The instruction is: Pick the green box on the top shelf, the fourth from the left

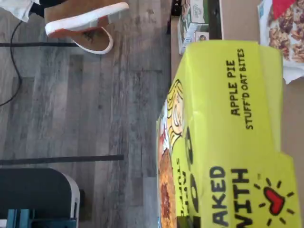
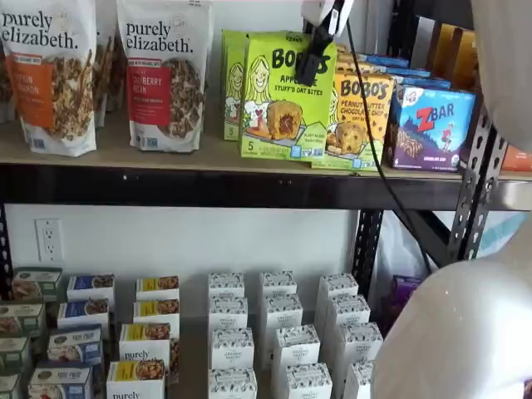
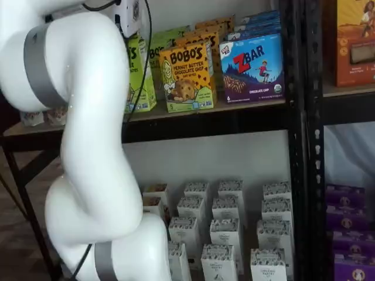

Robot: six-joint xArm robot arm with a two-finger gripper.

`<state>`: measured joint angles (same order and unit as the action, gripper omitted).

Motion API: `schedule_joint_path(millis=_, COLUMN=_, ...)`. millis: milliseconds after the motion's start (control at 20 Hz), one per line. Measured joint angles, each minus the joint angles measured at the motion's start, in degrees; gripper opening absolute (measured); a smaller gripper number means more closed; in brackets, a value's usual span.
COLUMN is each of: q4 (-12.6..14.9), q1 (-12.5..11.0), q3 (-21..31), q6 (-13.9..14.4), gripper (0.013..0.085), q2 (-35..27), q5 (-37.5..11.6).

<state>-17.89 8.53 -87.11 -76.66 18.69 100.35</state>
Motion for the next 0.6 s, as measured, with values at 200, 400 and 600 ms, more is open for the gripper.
schedule_joint_path(millis=200, q4=-1.1, q1=-1.2, q3=1.6, q6=-0.6, gripper=0.021, q2=2.6, q5=0.7)
schedule_joint_path(millis=400, q4=-1.9, q1=-2.4, q3=3.5, q6=-1.2, gripper=0.021, q2=5.7, q5=1.5)
schedule_joint_path(millis=600, q4=-1.5, q1=-3.0, q3=5.8, q6=-1.7, gripper=0.021, q2=8.5, q5=1.3)
